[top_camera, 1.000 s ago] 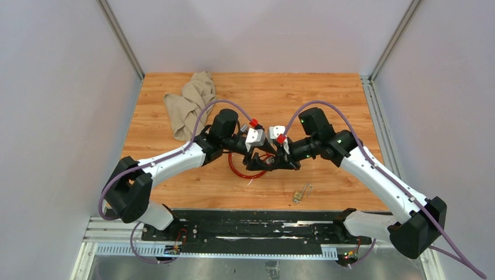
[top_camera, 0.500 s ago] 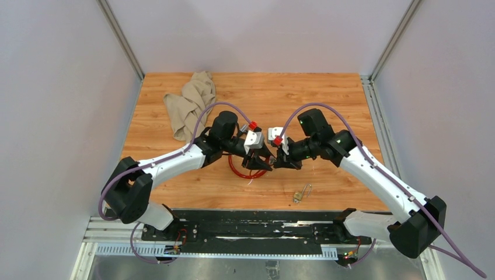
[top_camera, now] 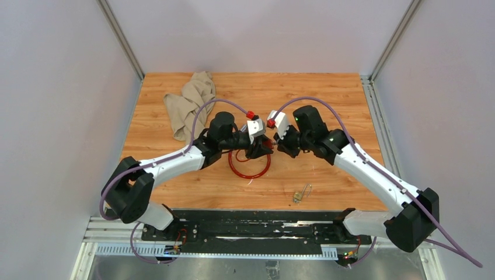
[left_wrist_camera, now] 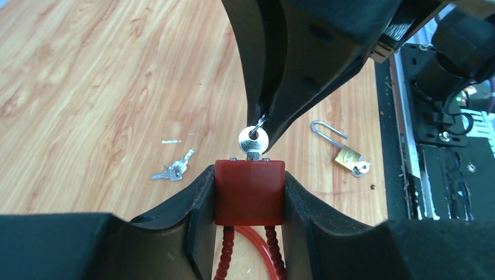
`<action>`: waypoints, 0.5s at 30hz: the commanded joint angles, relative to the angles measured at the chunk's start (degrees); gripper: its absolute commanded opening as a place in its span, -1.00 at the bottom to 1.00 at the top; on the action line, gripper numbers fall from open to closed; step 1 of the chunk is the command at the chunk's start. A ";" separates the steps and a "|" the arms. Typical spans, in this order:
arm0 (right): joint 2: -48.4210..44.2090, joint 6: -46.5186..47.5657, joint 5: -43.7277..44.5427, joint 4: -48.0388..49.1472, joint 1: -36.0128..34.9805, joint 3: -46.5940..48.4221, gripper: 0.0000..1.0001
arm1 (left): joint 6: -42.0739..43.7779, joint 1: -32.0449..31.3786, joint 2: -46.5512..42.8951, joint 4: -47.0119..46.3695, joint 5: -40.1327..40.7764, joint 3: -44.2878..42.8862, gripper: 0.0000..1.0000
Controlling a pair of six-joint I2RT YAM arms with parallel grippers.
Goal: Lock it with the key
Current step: Lock the lock.
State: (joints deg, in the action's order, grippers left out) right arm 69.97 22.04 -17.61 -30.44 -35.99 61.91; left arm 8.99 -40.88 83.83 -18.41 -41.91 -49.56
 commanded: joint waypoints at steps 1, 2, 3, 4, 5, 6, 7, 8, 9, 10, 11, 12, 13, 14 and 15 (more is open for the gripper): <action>0.49 -4.84 22.07 8.72 3.82 -1.95 -0.99 | -3.19 -1.03 -1.12 -0.21 -2.46 2.47 -1.00; 0.41 -5.02 23.52 9.77 3.82 -2.47 -0.99 | -3.16 -1.23 -0.86 -0.22 -2.44 2.53 -1.00; 0.36 -4.93 25.12 10.77 3.82 -2.98 -0.99 | -3.06 -1.42 -0.67 -0.21 -2.36 2.71 -1.00; 0.27 -4.80 26.50 11.36 3.82 -3.29 -0.99 | -3.07 -1.72 -0.54 -0.19 -2.12 2.93 -1.00; -0.06 -4.48 27.76 12.48 3.87 -3.79 -0.99 | -2.96 -2.07 -0.45 -0.20 -2.03 3.10 -1.00; -0.28 -4.12 29.19 13.04 3.87 -4.10 -0.99 | -2.69 -2.25 -0.35 -0.15 -2.08 3.36 -1.00; -0.54 -3.34 30.36 13.53 3.84 -4.47 -0.99 | -2.52 -2.41 -0.38 -0.19 -1.92 3.60 -1.00; -0.96 -2.86 31.63 14.20 3.82 -4.87 -0.99 | -2.45 -2.52 -0.32 -0.17 -1.86 3.66 -1.00; -1.32 -2.40 32.81 14.88 3.82 -5.34 -0.99 | -2.67 -2.58 -0.18 -0.19 -1.67 3.67 -1.00; -1.59 -2.02 33.61 15.37 3.82 -5.65 -0.99 | -2.70 -2.61 -0.09 -0.21 -1.65 3.66 -1.00; -1.79 -1.60 34.47 15.67 3.82 -6.02 -0.99 | -2.47 -2.69 -0.07 -0.18 -1.56 3.67 -1.00; -1.99 -1.09 35.41 16.10 3.75 -6.32 -0.99 | -2.28 -2.71 -0.15 -0.14 -1.50 3.72 -1.00; -2.22 -0.53 36.69 16.59 3.73 -6.52 -0.99 | -1.95 -2.78 -0.30 -0.18 -1.40 3.88 -1.00; -2.59 0.06 37.43 17.21 3.76 -6.94 -0.99 | -1.79 -2.86 -0.51 -0.21 -1.03 4.06 -1.00; -3.03 0.59 37.74 17.83 3.74 -7.30 -0.99 | -1.78 -2.86 -0.70 -0.24 -0.83 4.11 -1.00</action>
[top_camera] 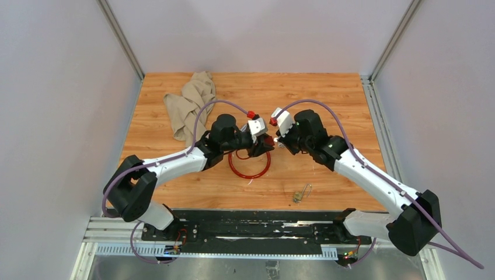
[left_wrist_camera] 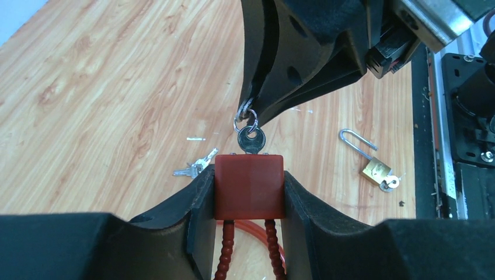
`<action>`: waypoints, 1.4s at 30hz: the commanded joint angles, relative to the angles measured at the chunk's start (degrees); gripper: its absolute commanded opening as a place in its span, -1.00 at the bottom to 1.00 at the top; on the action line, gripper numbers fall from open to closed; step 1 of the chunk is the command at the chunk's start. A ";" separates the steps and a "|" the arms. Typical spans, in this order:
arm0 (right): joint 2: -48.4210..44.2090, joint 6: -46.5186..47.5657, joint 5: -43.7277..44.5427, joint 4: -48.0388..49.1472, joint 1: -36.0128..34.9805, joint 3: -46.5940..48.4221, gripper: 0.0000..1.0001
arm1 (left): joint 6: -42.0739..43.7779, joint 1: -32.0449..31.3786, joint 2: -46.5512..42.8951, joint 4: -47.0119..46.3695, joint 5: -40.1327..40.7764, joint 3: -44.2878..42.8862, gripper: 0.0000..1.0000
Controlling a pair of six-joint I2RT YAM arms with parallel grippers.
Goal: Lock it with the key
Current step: Lock the lock.
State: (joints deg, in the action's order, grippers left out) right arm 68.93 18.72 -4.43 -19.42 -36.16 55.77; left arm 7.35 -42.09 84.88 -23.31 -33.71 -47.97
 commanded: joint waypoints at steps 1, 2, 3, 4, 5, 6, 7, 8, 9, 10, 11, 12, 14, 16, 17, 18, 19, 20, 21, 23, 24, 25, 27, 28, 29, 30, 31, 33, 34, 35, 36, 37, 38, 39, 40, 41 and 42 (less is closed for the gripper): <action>-2.41 4.17 24.71 7.26 3.91 -1.43 -0.99 | -0.05 -1.68 -1.86 4.60 -8.75 2.59 -1.00; -2.80 4.21 24.87 7.50 3.91 -1.61 -0.99 | 0.02 -1.68 -2.09 4.67 -8.47 2.68 -1.00; -2.95 4.27 25.24 7.69 3.93 -1.78 -0.99 | 0.15 -1.68 -2.23 4.60 -8.28 2.61 -0.99; -3.08 4.42 25.64 7.76 3.91 -1.79 -0.99 | 0.00 -1.68 -2.38 4.65 -7.94 2.61 -1.00; -3.09 4.62 26.04 7.73 3.91 -1.78 -0.99 | -0.01 -1.68 -2.50 4.60 -7.86 2.64 -0.99; -3.28 5.03 26.45 7.84 3.91 -1.91 -0.99 | -0.16 -1.68 -2.59 4.60 -7.78 2.72 -1.00; -3.57 5.53 26.93 8.45 3.91 -2.21 -0.99 | -0.30 -1.62 -2.61 4.59 -7.97 2.78 -1.00; -3.88 5.77 27.15 9.00 3.91 -2.50 -0.99 | -0.32 -1.68 -2.68 4.51 -8.03 2.83 -1.00; -4.23 5.72 26.59 9.09 3.91 -2.60 -0.99 | -0.32 -1.61 -2.70 4.47 -8.18 2.78 -1.00; -4.52 5.71 24.29 8.25 3.98 -2.49 -0.99 | -0.40 -1.64 -2.77 4.23 -7.91 2.83 -0.99; -5.06 5.94 19.46 6.94 4.11 -2.43 -0.99 | -0.59 -1.60 -2.79 3.98 -7.51 2.87 -1.00; -5.26 6.61 13.91 5.54 4.21 -2.61 -0.99 | -0.47 -1.57 -2.84 3.82 -7.43 2.80 -1.00; -4.90 7.62 5.26 2.33 4.28 -2.97 -0.94 | 0.02 -1.51 -2.99 3.80 -6.84 2.66 -1.00; -3.68 8.24 -0.83 -1.72 4.35 -1.94 -0.70 | 1.36 -1.46 -3.57 3.80 -6.69 2.80 -1.00; -3.09 7.97 -2.93 -3.48 4.37 -1.26 -0.53 | 2.89 -1.58 -3.87 3.80 -6.25 3.02 -0.99; -2.88 7.90 -5.29 -4.95 4.35 -0.67 -0.39 | 4.32 -1.59 -4.26 4.17 -5.56 3.20 -1.00; -2.64 8.71 -9.45 -6.93 4.36 -0.08 -0.28 | 6.64 -1.60 -4.59 5.50 -4.51 2.96 -1.00; -2.47 9.69 -13.15 -8.83 4.37 0.59 -0.17 | 8.51 -1.60 -4.86 7.26 -3.56 2.50 -0.99; -2.28 10.01 -16.67 -10.30 4.35 1.29 -0.10 | 10.83 -1.60 -4.98 9.27 -2.72 1.84 -0.99; -1.61 11.48 -23.12 -13.51 4.36 2.73 -0.02 | 13.35 -1.55 -5.34 11.63 -1.76 0.96 -1.00; -1.31 11.35 -25.40 -13.99 4.35 3.23 0.00 | 13.35 -1.59 -5.67 11.85 -2.07 0.70 -0.99; -1.26 11.23 -27.14 -13.84 4.35 3.35 0.01 | 12.92 -1.47 -5.95 11.80 -3.15 0.57 -0.99; -1.40 11.39 -32.22 -12.20 4.35 2.62 0.03 | 11.65 -1.54 -5.93 11.88 -5.87 -0.01 -1.00; -1.50 11.25 -34.47 -10.82 4.35 2.15 0.04 | 10.42 -1.59 -5.81 11.63 -6.55 -0.29 -1.00; -1.45 11.50 -36.58 -9.91 4.35 1.87 0.05 | 9.59 -1.54 -5.78 11.28 -7.05 -0.36 -0.99; -1.18 12.07 -38.34 -9.45 4.35 1.73 0.05 | 9.09 -1.51 -5.92 10.82 -7.28 -0.23 -1.00; -0.58 12.46 -39.46 -9.22 4.35 1.67 0.06 | 8.52 -1.51 -6.14 10.22 -7.50 0.05 -1.00; 0.38 13.76 -40.99 -8.81 4.35 1.31 0.05 | 8.08 -1.51 -6.58 9.75 -7.97 0.31 -1.00; 0.73 14.04 -41.55 -8.24 4.35 0.83 0.05 | 7.54 -1.46 -6.70 9.57 -8.32 0.33 -1.00; 0.96 13.69 -41.82 -7.27 4.35 0.24 0.05 | 7.05 -1.43 -6.80 9.21 -8.78 0.33 -1.00; 1.17 13.18 -42.08 -6.10 4.35 -0.33 0.05 | 6.52 -1.42 -6.83 8.95 -9.24 0.32 -0.99; 1.27 12.89 -42.53 -4.97 4.35 -0.87 0.05 | 6.11 -1.42 -6.79 8.80 -9.65 0.25 -1.00; 1.49 12.82 -42.86 -4.22 4.35 -1.28 0.05 | 5.73 -1.42 -6.75 8.59 -10.16 0.22 -1.00; 1.74 12.75 -43.08 -3.55 4.35 -1.43 0.04 | 5.25 -1.42 -6.68 8.43 -10.57 0.24 -1.00; 1.88 12.75 -43.26 -3.18 4.35 -1.53 0.02 | 5.14 -1.42 -6.66 8.26 -10.85 0.23 -1.00; 2.05 12.63 -43.29 -2.86 4.35 -1.46 -0.02 | 4.97 -1.42 -6.59 8.21 -11.15 0.24 -1.00; 2.16 12.31 -43.30 -2.43 4.35 -1.45 -0.06 | 4.84 -1.42 -6.51 8.20 -11.27 0.24 -1.00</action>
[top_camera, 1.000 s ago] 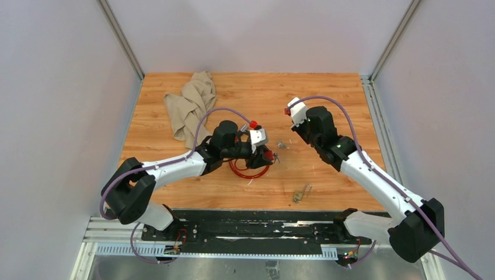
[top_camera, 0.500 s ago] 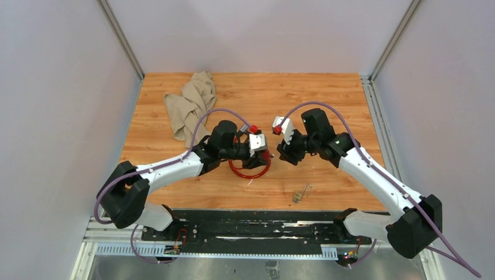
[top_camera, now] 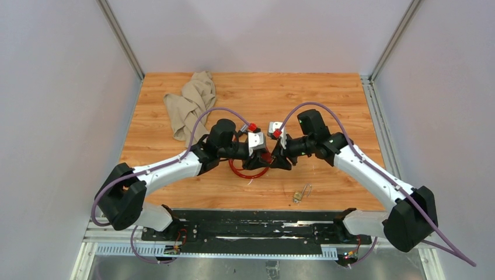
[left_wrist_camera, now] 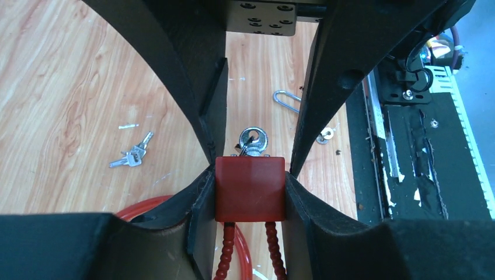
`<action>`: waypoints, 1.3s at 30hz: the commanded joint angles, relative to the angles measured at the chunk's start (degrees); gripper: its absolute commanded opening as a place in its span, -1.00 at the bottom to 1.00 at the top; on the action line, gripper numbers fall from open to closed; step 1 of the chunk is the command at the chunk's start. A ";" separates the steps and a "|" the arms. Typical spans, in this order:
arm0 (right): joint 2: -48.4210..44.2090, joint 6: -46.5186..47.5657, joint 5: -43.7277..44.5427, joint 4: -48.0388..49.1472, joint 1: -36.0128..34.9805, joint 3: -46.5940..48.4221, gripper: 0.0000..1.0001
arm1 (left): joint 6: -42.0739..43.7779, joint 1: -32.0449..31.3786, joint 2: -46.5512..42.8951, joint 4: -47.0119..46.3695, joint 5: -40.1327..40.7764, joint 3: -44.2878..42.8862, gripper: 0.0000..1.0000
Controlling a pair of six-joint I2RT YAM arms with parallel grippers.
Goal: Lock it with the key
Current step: Lock the lock.
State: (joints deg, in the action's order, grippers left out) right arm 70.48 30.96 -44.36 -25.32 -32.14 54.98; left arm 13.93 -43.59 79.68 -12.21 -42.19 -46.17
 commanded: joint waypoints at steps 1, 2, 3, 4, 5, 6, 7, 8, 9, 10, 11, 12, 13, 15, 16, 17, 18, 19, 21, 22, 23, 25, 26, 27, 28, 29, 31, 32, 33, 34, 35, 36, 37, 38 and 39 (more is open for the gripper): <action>0.62 -0.16 -3.45 3.98 0.35 -0.73 -0.11 | -1.88 0.09 -1.28 -3.01 -2.81 -1.49 -1.00; 0.63 -0.24 -3.72 4.47 0.33 -0.93 -0.17 | -2.11 0.09 -1.20 -3.26 -2.89 -1.44 -1.00; 0.58 -0.35 -3.79 5.05 0.32 -1.11 -0.26 | -2.26 0.09 -1.19 -3.42 -3.13 -1.38 -1.00; 0.58 -0.14 -3.92 5.36 0.32 -1.45 -0.36 | -2.43 0.09 -1.19 -3.56 -3.41 -1.38 -1.00; 0.47 0.34 -4.06 5.58 0.32 -1.71 -0.44 | -2.58 0.09 -1.19 -3.65 -3.61 -1.31 -0.99; 0.39 0.86 -3.84 5.62 0.32 -2.06 -0.52 | -2.66 0.13 -1.19 -3.75 -3.72 -1.26 -1.00; 0.24 1.32 -3.36 5.55 0.32 -2.39 -0.60 | -2.67 0.21 -1.27 -3.89 -3.88 -1.09 -1.00; 0.03 1.83 -2.84 5.51 0.36 -2.73 -0.68 | -2.73 0.30 -1.28 -4.07 -4.00 -0.98 -1.00; -0.27 2.37 -1.94 5.49 0.33 -3.25 -0.77 | -2.89 0.41 -1.29 -4.43 -4.14 -0.78 -1.00; -0.60 2.69 -1.31 5.46 0.32 -3.54 -0.90 | -3.05 0.50 -1.30 -4.75 -4.24 -0.65 -1.00; -0.78 2.70 -0.04 5.48 0.32 -3.59 -0.98 | -3.07 0.57 -1.21 -4.83 -4.32 -0.52 -1.00; -0.88 1.80 2.11 5.52 0.32 -3.52 -0.99 | -2.97 0.61 -1.19 -4.88 -4.26 -0.43 -1.00; -0.75 0.79 4.41 5.47 0.37 -3.04 -0.98 | -2.84 0.61 -1.19 -4.92 -4.10 -0.35 -1.00; -0.65 -0.65 9.24 4.75 0.32 -2.07 -0.99 | -2.72 0.70 -1.14 -4.93 -3.87 -0.25 -1.00; -0.50 -1.84 11.47 5.01 0.32 -1.74 -0.99 | -2.88 0.70 -1.04 -4.89 -3.86 -0.32 -0.99; -0.19 -4.13 14.19 5.65 0.32 -1.51 -0.98 | -3.03 0.70 -0.95 -4.82 -3.82 -0.37 -0.99; 0.36 -6.25 18.04 6.22 0.32 -1.01 -0.99 | -3.32 0.70 -0.93 -4.84 -3.61 -0.43 -1.00; 1.00 -7.59 21.56 6.19 0.32 -0.29 -0.99 | -3.52 0.70 -0.93 -4.80 -3.29 -0.46 -0.99; 2.19 -9.84 28.66 5.98 0.32 0.88 -0.99 | -3.65 0.70 -1.08 -4.90 -2.51 -0.21 -0.99; 2.59 -10.21 30.75 5.75 0.32 1.29 -0.98 | -3.63 0.70 -1.10 -4.91 -2.12 -0.21 -1.00; 2.78 -10.78 32.53 5.82 0.32 1.55 -0.99 | -3.65 0.68 -1.10 -4.87 -2.04 -0.20 -0.99; 2.82 -11.65 32.28 5.91 0.41 1.89 -0.99 | -3.72 0.70 -1.13 -4.90 -2.01 -0.20 -0.99; 2.82 -11.08 29.72 5.45 0.41 2.07 -0.99 | -3.54 0.70 -1.16 -4.97 -1.84 -0.23 -1.00; 2.75 -9.69 26.53 4.65 0.38 2.18 -0.99 | -3.37 0.75 -1.28 -5.01 -1.68 -0.19 -1.00; 2.59 -7.73 22.62 3.84 0.40 2.11 -0.99 | -3.19 0.79 -1.35 -4.97 -1.67 -0.16 -1.00; 2.49 -5.50 19.53 2.47 0.41 2.08 -0.98 | -2.94 0.83 -1.44 -4.97 -1.37 -0.15 -1.00; 2.70 -1.76 14.23 -1.23 0.54 2.48 -0.70 | -1.62 0.87 -1.75 -4.56 1.61 -0.20 -0.99; 2.97 -0.78 12.06 -2.79 0.75 2.78 -0.53 | 0.27 0.81 -1.99 -3.08 3.83 -0.59 -1.00; 3.01 -0.58 9.98 -3.86 0.93 3.17 -0.40 | 2.64 0.79 -2.22 -1.00 6.30 -1.23 -0.99; 2.91 -0.54 8.20 -4.28 1.01 3.20 -0.25 | 5.20 0.79 -2.43 1.75 8.55 -2.03 -0.99; 2.54 -0.58 6.90 -4.25 1.03 3.06 -0.11 | 8.31 0.68 -2.86 4.26 10.64 -2.75 -0.99; 2.03 -0.55 5.56 -3.67 1.03 2.77 -0.02 | 11.31 0.44 -3.32 6.85 12.62 -3.54 -1.00; 1.37 -0.98 4.69 -2.27 1.03 2.34 0.00 | 15.26 0.07 -3.80 10.56 14.39 -4.77 -0.99; 0.83 -1.70 4.01 -0.43 1.05 1.92 0.01 | 19.61 -0.37 -4.02 15.59 16.33 -6.70 -0.99; 0.39 -3.25 3.49 1.76 1.03 1.55 0.02 | 22.60 -0.84 -4.08 21.10 18.83 -8.94 -1.00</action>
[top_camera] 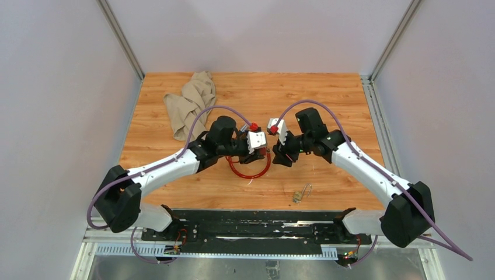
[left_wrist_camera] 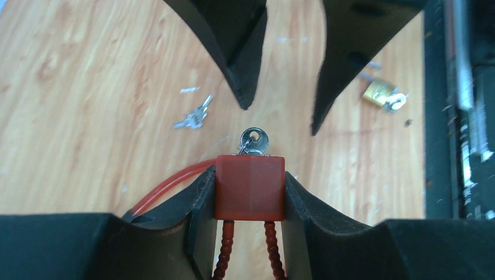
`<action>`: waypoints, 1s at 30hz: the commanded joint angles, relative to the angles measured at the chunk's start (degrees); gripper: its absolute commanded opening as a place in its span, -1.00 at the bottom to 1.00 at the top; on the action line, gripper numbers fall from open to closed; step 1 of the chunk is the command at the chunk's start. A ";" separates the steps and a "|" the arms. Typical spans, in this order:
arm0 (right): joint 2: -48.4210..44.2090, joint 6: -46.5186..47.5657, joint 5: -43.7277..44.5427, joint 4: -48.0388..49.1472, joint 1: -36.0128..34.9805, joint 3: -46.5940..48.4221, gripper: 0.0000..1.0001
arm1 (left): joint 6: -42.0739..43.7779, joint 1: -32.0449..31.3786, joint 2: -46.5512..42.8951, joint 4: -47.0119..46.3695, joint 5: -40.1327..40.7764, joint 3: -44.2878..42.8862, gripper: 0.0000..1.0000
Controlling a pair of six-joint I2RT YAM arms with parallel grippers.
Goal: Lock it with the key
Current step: Lock the lock.
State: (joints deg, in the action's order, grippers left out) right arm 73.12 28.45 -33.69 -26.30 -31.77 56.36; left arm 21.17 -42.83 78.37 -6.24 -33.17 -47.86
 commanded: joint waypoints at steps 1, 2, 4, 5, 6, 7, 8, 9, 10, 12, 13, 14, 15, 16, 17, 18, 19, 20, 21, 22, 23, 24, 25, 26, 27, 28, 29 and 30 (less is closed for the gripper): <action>-2.38 -2.09 -7.59 4.75 0.66 0.00 0.02 | 16.85 -1.78 -2.95 19.26 12.88 -9.11 -1.00; -2.20 -3.49 -7.66 6.32 0.68 0.15 0.02 | 19.11 -1.81 -3.14 23.22 15.26 -11.07 -0.99; -1.35 -7.53 -7.36 9.42 0.91 0.55 0.00 | 22.98 -1.97 -4.01 32.88 20.23 -14.51 -0.99; -0.91 -9.95 -7.30 11.52 1.18 0.40 -0.01 | 25.93 -2.22 -4.54 37.12 22.62 -16.11 -0.99; -0.57 -12.69 -7.38 14.75 1.61 -0.01 -0.02 | 29.22 -2.95 -5.21 41.20 26.28 -17.36 -0.99; -0.12 -15.42 -8.06 17.48 2.21 -0.67 -0.03 | 32.55 -4.08 -5.89 43.93 31.15 -18.22 -1.00; 0.14 -18.04 -9.35 20.67 2.82 -1.52 -0.04 | 35.87 -5.77 -6.50 46.34 37.02 -18.42 -0.99; 0.53 -20.02 -11.47 24.37 3.45 -2.76 -0.04 | 39.94 -7.88 -6.82 48.43 44.02 -18.09 -1.00; 0.98 -21.59 -14.07 28.37 3.75 -4.11 -0.05 | 43.07 -10.85 -7.02 49.57 52.86 -16.78 -0.99; 2.09 -23.97 -19.17 35.82 3.82 -6.43 -0.06 | 46.88 -13.52 -7.11 49.73 61.13 -14.87 -0.99; 2.88 -25.49 -21.50 39.17 3.75 -7.19 -0.05 | 47.47 -14.20 -7.02 49.71 62.73 -14.71 -0.99; 3.78 -26.46 -23.40 41.15 3.67 -7.37 -0.04 | 47.44 -14.57 -6.93 49.68 62.70 -14.95 -0.99; 4.72 -26.81 -25.28 41.98 3.39 -6.89 -0.03 | 47.21 -14.75 -7.22 49.66 61.52 -15.37 -0.99; 5.89 -26.66 -26.81 41.84 3.18 -6.24 -0.01 | 47.01 -14.86 -7.78 49.66 59.60 -15.68 -0.99; 6.62 -26.09 -28.52 41.27 3.05 -5.50 0.01 | 46.88 -15.01 -8.36 49.65 57.40 -16.22 -0.99; 7.32 -25.64 -29.72 40.73 2.95 -4.88 0.02 | 46.67 -15.19 -8.97 49.63 55.17 -16.83 -0.99; 7.76 -25.28 -31.73 40.73 2.90 -4.59 0.04 | 46.15 -15.38 -9.52 49.67 52.69 -17.44 -0.99; 8.16 -25.12 -33.67 40.83 2.70 -4.40 0.06 | 45.46 -15.51 -9.89 49.71 50.36 -18.34 -0.99; 8.36 -24.38 -35.19 40.27 2.31 -4.11 0.07 | 44.89 -15.53 -10.16 49.70 48.47 -19.05 -0.99; 8.47 -23.18 -36.13 38.87 1.87 -3.67 0.09 | 44.50 -15.54 -10.31 49.78 46.74 -19.57 -0.99; 8.57 -21.47 -36.77 36.80 1.21 -3.00 0.11 | 44.41 -15.53 -10.56 49.76 45.34 -19.90 -0.99; 8.73 -19.75 -36.98 34.66 0.55 -2.41 0.12 | 44.42 -15.54 -10.77 49.69 43.93 -20.02 -0.99; 8.85 -18.57 -36.98 33.01 -0.18 -1.74 0.12 | 44.29 -15.53 -10.86 49.66 42.51 -20.25 -0.99; 9.00 -18.19 -36.93 32.34 -0.80 -1.31 0.13 | 43.98 -15.53 -10.87 49.78 41.15 -20.50 -1.00; 9.11 -18.28 -36.77 32.38 -1.32 -1.04 0.13 | 43.63 -15.53 -10.85 49.86 39.77 -20.71 -0.99; 9.26 -18.45 -36.84 32.78 -1.78 -0.76 0.13 | 43.36 -15.51 -10.82 50.12 38.51 -20.89 -0.99; 9.50 -18.51 -36.97 33.07 -2.19 -0.46 0.13 | 43.08 -15.53 -10.86 50.30 37.35 -21.10 -0.99; 9.76 -18.49 -37.04 33.15 -2.58 0.02 0.13 | 42.85 -15.55 -10.87 50.42 36.44 -21.32 -0.99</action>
State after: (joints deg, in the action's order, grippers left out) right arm 82.02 7.70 -67.37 8.03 -32.25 53.82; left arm 64.73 -57.95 68.51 43.79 9.52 -67.24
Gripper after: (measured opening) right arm 0.565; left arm 0.416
